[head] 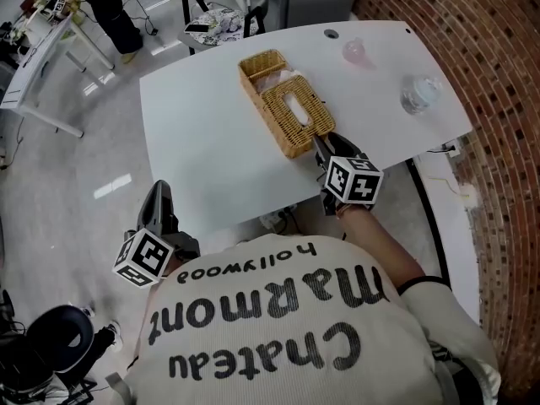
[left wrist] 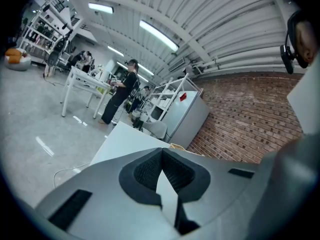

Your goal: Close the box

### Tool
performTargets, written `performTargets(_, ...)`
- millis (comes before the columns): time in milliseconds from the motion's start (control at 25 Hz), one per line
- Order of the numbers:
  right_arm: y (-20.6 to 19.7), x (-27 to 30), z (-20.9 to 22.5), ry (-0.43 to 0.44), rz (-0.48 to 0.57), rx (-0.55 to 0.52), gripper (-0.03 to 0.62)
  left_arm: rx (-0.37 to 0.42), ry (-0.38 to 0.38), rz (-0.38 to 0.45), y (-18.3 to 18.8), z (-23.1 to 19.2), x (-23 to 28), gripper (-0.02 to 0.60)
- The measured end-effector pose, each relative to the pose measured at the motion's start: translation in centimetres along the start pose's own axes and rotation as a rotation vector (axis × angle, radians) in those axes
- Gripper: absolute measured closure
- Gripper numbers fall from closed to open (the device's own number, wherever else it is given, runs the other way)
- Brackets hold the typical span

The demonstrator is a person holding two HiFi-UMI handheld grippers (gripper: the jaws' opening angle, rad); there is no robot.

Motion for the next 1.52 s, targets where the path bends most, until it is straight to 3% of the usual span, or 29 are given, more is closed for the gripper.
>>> performTargets(520,-0.5,0.1,0.0,-0.040,0.022,0.004,0.418,0.006,-0.009,-0.017,0.6,-1.3,0.7,0.580)
performTargets(680,-0.5,0.1,-0.5,-0.093,0.021,0.011,0.418,0.022,-0.047,-0.029,1.5,-2.3,1.4,0.580)
performTargets(840,-0.4,0.2,-1.3,-0.155,-0.011,0.024,0.430,0.057,-0.074,-0.097,2.5,-4.3,1.8,0.580)
performTargets(1080,-0.2,0.2,-2.3,-0.208,0.002,0.130,0.492,0.074,-0.126,-0.173,3.5,-7.2,3.4,0.580)
performTargets(1200,-0.3,-0.1,-2.5,-0.240,0.016,0.163,0.481,0.083,-0.134,-0.190,3.5,-8.0,3.7,0.580)
performTargets(1360,-0.8,-1.6,-3.8,-0.279,0.050,0.226,0.497,0.146,-0.126,-0.202,3.8,-8.0,3.0,0.580)
performTargets(1520,-1.4,-3.0,-5.7,-0.274,0.003,0.240,0.535,0.141,-0.170,-0.199,3.6,-6.9,1.8,0.580)
Point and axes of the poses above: the fingertips, and each gripper's own axes: x forward along the fingers, z to its right, y out of its top, the point moved 9 cm from there along -x, backward along the fingers, and after that the axes turned 5 degrees about -x, right-handed, at the moved point
